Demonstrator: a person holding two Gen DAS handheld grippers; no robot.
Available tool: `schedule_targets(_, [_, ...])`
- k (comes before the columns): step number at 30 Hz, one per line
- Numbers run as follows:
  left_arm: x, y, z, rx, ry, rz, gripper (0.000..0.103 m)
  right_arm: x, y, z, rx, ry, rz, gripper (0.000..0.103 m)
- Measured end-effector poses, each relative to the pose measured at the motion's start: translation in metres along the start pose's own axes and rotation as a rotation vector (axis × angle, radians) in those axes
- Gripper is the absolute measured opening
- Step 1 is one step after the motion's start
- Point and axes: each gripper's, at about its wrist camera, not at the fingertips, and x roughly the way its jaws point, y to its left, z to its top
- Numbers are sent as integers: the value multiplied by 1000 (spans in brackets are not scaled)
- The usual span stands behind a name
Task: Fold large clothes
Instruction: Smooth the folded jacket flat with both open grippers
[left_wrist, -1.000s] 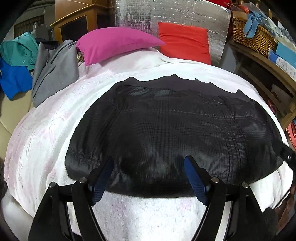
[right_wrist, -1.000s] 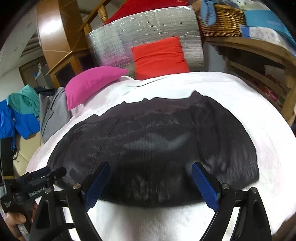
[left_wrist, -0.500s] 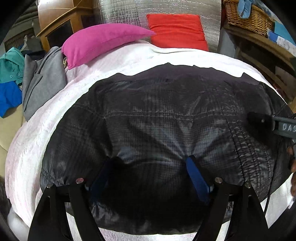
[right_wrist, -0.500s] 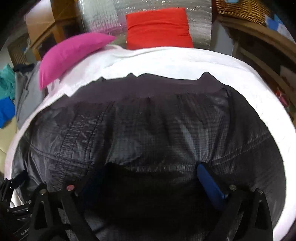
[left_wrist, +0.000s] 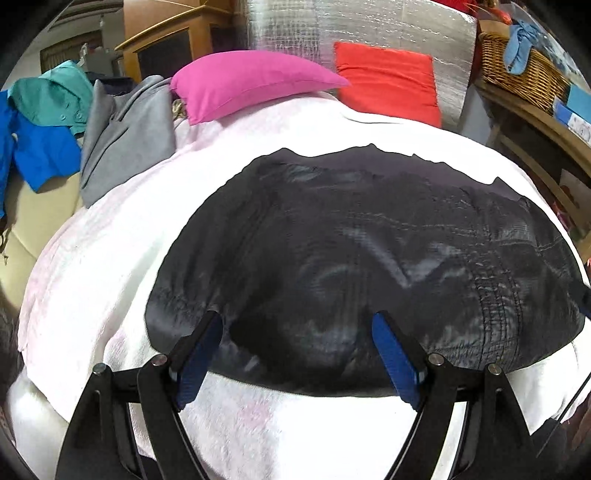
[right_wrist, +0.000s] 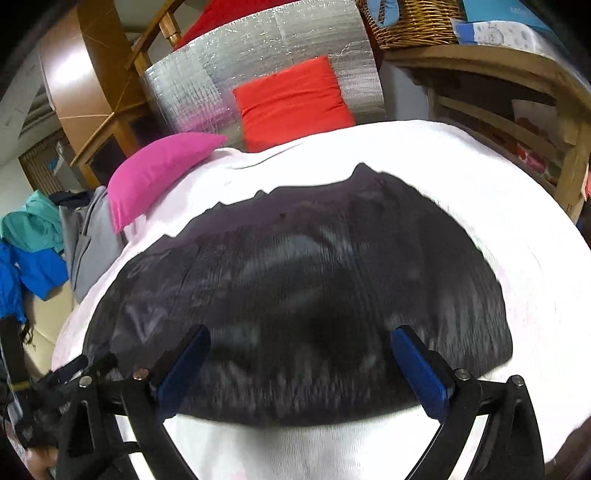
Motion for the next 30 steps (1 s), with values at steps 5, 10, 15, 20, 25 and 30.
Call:
schedule_targets(5, [-6,5,-2,-5,-4,4,84,-5,5,-4,-20,-13,-19,100])
schedule_targets(10, [-8,8,0,-10,-14,4,84,-9,7,-6,-35,-26,-39,100])
schedule_targets(15, [-1,10,0,-19,-2,9,84,-6,2,-4,-50,-38,-81,100])
schedule_targets(20, [13,11,-2,-20,31,17,84,18,-11,-9,-38,32,-139,100])
schedule_targets(25, [22,8,-6,22,27,35,85,24,-15,-10,-52,62,-150,100])
schedule_targets(30, [21,13,-4,7,28,20,85,8,-15,1,-21,-1,-123,100])
